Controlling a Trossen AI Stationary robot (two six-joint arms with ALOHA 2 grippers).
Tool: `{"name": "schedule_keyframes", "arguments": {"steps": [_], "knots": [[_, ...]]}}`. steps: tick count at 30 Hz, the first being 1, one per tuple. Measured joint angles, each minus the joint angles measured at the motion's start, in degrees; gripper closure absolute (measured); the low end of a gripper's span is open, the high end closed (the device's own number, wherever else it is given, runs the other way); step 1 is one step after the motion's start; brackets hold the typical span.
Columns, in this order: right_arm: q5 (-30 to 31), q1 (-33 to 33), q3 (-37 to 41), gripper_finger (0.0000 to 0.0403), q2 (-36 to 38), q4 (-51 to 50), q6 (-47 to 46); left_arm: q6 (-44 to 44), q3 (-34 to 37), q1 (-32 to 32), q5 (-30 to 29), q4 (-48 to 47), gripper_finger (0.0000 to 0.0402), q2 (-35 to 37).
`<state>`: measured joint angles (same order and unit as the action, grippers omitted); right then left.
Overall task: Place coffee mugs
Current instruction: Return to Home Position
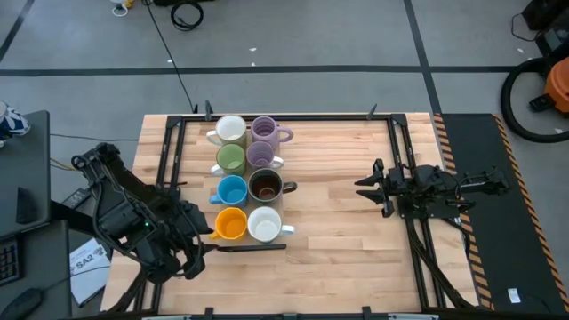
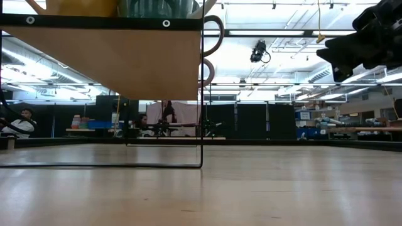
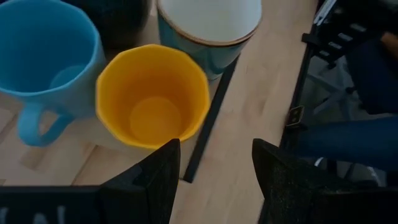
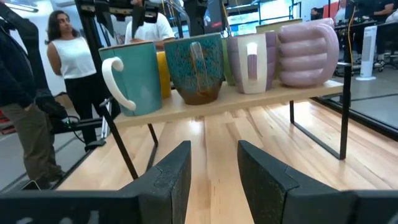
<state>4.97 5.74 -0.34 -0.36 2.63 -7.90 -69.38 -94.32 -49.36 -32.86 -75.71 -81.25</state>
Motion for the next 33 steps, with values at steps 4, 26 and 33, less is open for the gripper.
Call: {"name": "schedule_keyframes", "arguments": {"steps": [4,26,33], "knots": [[0.00,0.01,0.00,0.0266,0.00,-0.35,0.11,0.24,0.00,-0.01,-0.03,1.02,0.0195,0.00],[-0.07,0.00,0.00,0.0266,0.00,-0.74,0.11,65.83,-0.02,18.45,15.00,32.06,0.0195,12.41],[-0.07,0.00,0.00,0.0266,0.00,-0.72,0.11,70.02,-0.02,28.16,23.82,29.54,0.0195,19.86]]}}
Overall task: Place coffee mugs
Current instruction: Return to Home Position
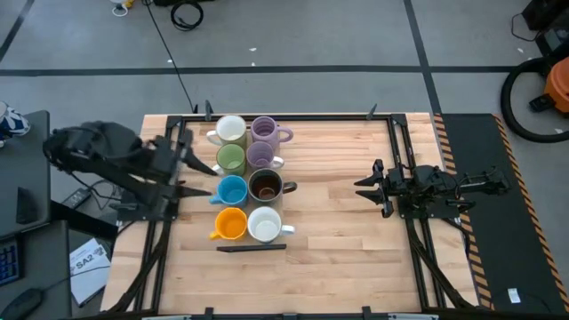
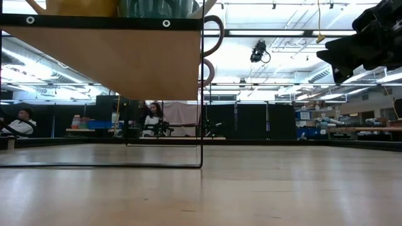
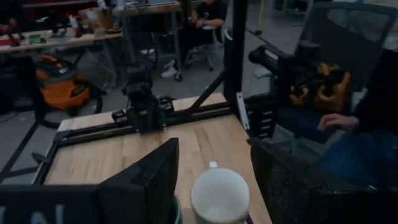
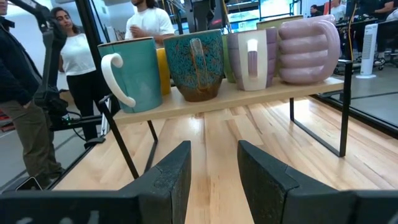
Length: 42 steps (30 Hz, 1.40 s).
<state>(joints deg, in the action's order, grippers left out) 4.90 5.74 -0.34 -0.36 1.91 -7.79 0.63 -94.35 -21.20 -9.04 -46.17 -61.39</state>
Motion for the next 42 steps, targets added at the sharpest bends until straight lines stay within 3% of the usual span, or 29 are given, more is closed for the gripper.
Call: {"name": "schedule_keyframes", "arguments": {"steps": [6,15,24,42], "knots": [[-0.01,0.00,-0.02,0.0266,0.00,0.02,0.00,0.58,4.46,0.73,1.39,-1.27,0.0195,7.00],[-0.01,0.00,-0.02,0.0266,0.00,0.02,0.00,0.03,25.87,0.73,1.98,9.86,0.0195,24.17],[-0.04,0.01,-0.02,0.0266,0.00,0.03,0.00,-0.01,42.89,0.73,4.44,19.33,0.0195,39.95],[-0.04,0.00,-0.02,0.0266,0.00,0.09,0.00,0.53,63.50,0.73,6.32,28.55,0.0195,57.77]]}}
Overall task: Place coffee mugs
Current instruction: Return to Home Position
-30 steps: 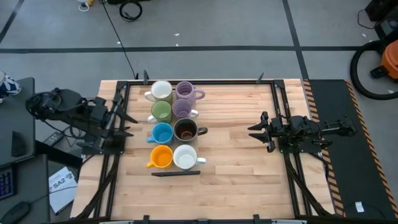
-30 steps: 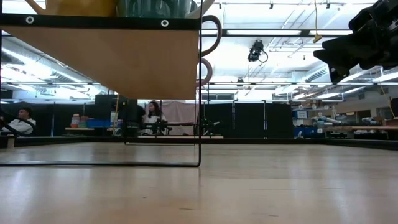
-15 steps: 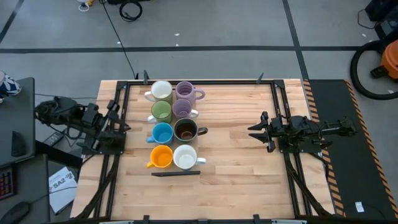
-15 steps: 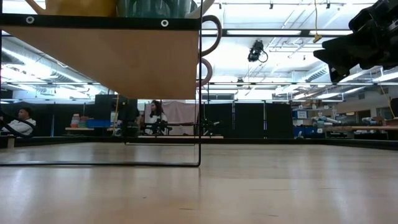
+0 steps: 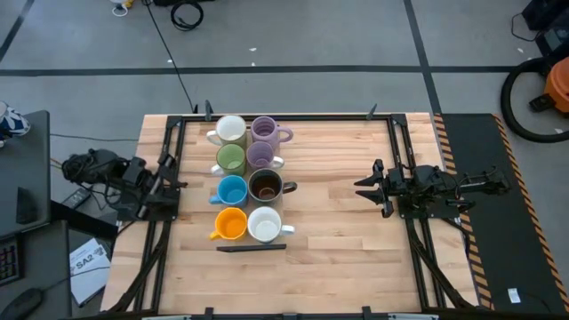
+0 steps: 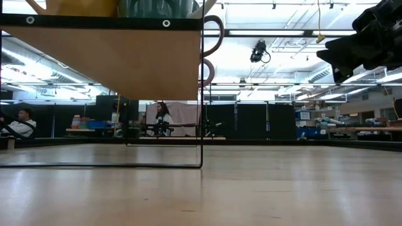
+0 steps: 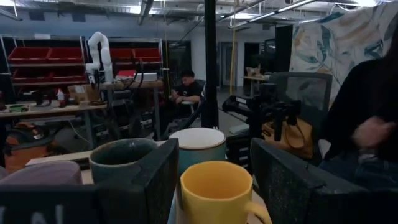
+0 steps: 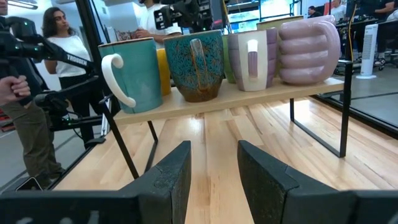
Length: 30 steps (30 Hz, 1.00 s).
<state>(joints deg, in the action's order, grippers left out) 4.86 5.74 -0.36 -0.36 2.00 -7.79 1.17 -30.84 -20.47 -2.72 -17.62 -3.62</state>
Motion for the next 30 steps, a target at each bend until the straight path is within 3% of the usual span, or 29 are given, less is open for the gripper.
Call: {"name": "schedule_keyframes", "arguments": {"steps": [5,30], "knots": [[0.00,0.00,0.00,0.0266,0.00,-0.02,0.00,2.05,4.55,-0.02,-0.07,2.03,0.0195,3.50],[-0.02,0.00,0.00,0.0266,0.02,0.07,0.00,10.97,22.05,0.08,-2.58,25.13,0.0195,3.37]]}}
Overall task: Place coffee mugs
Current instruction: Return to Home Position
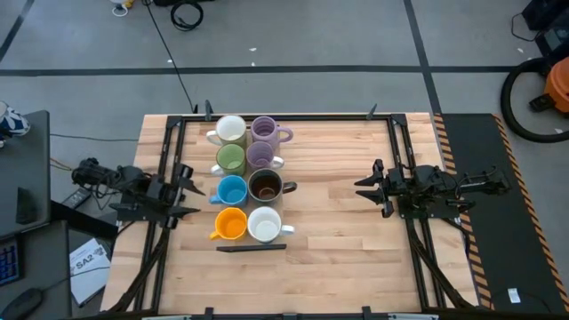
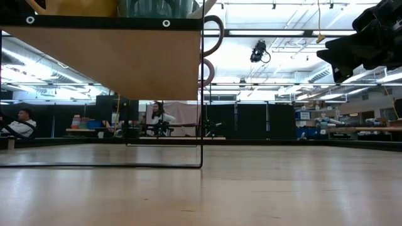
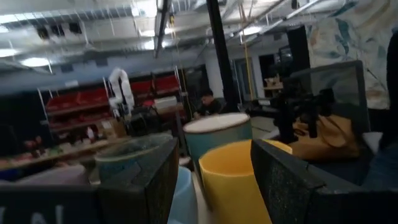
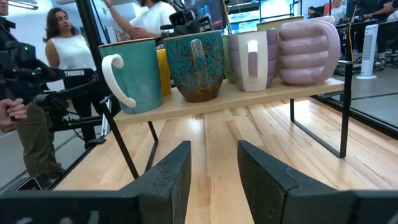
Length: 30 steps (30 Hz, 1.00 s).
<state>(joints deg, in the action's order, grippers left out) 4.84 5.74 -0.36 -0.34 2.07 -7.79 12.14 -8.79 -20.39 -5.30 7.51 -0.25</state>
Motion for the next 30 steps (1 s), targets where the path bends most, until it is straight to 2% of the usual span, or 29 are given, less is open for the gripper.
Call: {"name": "schedule_keyframes", "arguments": {"steps": [10,15,20,24,30], "knots": [[0.00,0.00,0.00,0.0266,0.00,0.00,0.00,0.06,5.69,6.62,0.26,9.46,0.0195,0.00],[0.00,0.01,0.00,0.0266,0.00,0.00,0.00,-2.47,6.57,11.16,4.81,9.97,0.0195,0.00],[0.00,0.00,0.00,0.0266,0.00,0.00,0.00,-4.01,6.57,15.23,5.28,9.86,0.0195,0.00],[0.00,0.00,0.00,0.0266,0.00,0.00,0.00,-4.16,6.57,17.95,8.28,9.62,0.0195,-0.06],[0.00,0.01,0.00,0.0266,0.00,0.00,0.01,-6.44,6.57,22.09,8.46,7.51,0.0195,-0.07]]}}
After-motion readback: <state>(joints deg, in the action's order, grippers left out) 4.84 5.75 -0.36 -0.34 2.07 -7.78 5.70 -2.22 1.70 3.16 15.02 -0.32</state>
